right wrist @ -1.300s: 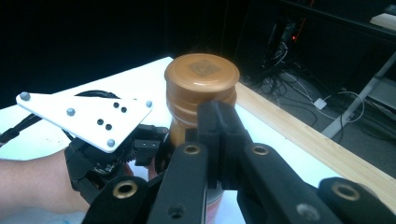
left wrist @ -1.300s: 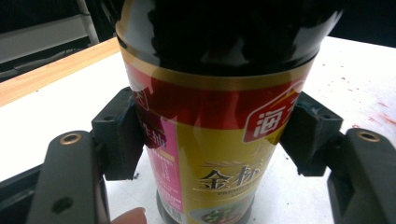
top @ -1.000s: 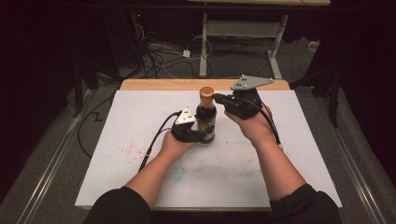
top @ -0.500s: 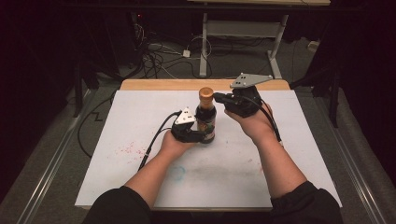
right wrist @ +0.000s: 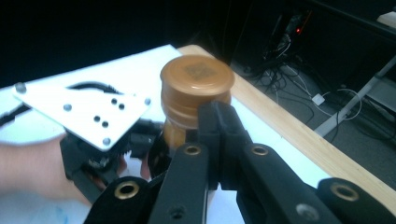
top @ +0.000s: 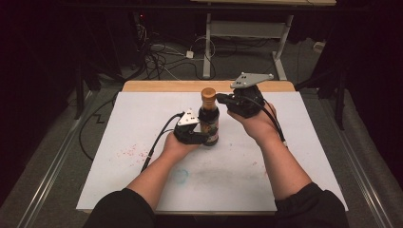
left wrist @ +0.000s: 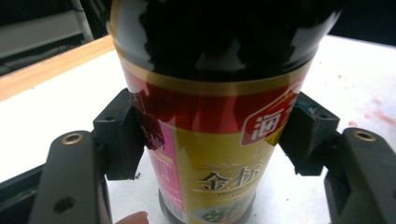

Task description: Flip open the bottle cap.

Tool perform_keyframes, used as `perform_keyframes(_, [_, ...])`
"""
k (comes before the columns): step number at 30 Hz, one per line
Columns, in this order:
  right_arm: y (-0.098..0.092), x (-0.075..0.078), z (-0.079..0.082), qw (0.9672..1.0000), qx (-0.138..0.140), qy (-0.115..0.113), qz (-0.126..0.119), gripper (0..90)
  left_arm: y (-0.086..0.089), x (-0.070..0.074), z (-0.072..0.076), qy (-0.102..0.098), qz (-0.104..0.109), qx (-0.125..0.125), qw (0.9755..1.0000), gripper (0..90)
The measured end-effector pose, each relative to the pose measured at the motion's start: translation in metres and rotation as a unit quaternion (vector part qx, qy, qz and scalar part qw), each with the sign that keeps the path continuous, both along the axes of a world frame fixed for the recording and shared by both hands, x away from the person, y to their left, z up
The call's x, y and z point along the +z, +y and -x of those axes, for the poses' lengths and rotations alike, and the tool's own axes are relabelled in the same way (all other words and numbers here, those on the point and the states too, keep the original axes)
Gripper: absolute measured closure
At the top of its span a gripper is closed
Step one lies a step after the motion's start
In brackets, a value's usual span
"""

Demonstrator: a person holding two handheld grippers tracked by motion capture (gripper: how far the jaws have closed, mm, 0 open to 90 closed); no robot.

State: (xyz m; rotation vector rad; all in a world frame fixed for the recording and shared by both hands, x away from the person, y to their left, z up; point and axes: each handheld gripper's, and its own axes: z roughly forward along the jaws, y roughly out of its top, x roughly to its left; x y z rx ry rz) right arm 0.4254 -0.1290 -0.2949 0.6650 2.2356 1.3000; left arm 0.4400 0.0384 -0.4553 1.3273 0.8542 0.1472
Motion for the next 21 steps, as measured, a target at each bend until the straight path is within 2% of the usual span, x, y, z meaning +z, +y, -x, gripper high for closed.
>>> perform_keyframes(1, [-0.003, 0.004, 0.001, 0.9984, 0.016, -0.008, -0.053, 90.0, -0.003, -0.001, 0.002, -0.012, -0.011, -0.002, 0.9999, 30.9])
perform_keyframes(2, [-0.003, 0.012, 0.005, 0.9963, 0.02, -0.024, -0.08, 90.0, -0.006, -0.001, 0.004, -0.02, -0.02, -0.004, 0.9996, 30.8])
perform_keyframes(3, [0.001, 0.019, 0.009, 0.9972, 0.02, -0.039, -0.061, 90.0, -0.007, 0.0, 0.004, -0.017, -0.019, 0.0, 0.9997, 30.6])
perform_keyframes(4, [0.004, 0.024, 0.011, 0.9975, 0.022, -0.05, -0.044, 90.0, -0.004, 0.0, 0.002, -0.007, -0.01, 0.001, 0.9999, 30.4])
perform_keyframes(5, [0.005, 0.027, 0.013, 0.9976, 0.023, -0.053, -0.039, 90.0, -0.001, 0.0, 0.001, -0.002, -0.001, -0.001, 1.0, 30.4])
perform_keyframes(7, [0.0, 0.027, 0.014, 0.9979, 0.01, -0.053, -0.036, 90.0, -0.003, -0.001, 0.002, -0.01, -0.008, -0.002, 0.9999, 30.2])
perform_keyframes(10, [-0.01, 0.021, 0.013, 0.9985, 0.004, -0.039, -0.037, 90.0, -0.003, -0.001, 0.002, -0.008, -0.005, -0.001, 1.0, 29.9])
perform_keyframes(13, [-0.013, 0.011, 0.013, 0.9995, -0.004, -0.027, -0.019, 90.0, -0.003, -0.001, 0.002, -0.01, -0.01, -0.003, 0.9999, 29.8])
perform_keyframes(15, [-0.016, 0.006, 0.012, 0.9997, -0.004, -0.018, -0.015, 90.0, -0.003, -0.001, 0.002, -0.009, -0.008, -0.003, 0.9999, 29.8])
perform_keyframes(21, [-0.014, 0.0, 0.01, 0.9999, 0.003, 0.005, 0.012, 90.0, -0.003, -0.001, 0.002, -0.011, -0.01, -0.002, 0.9999, 29.8])
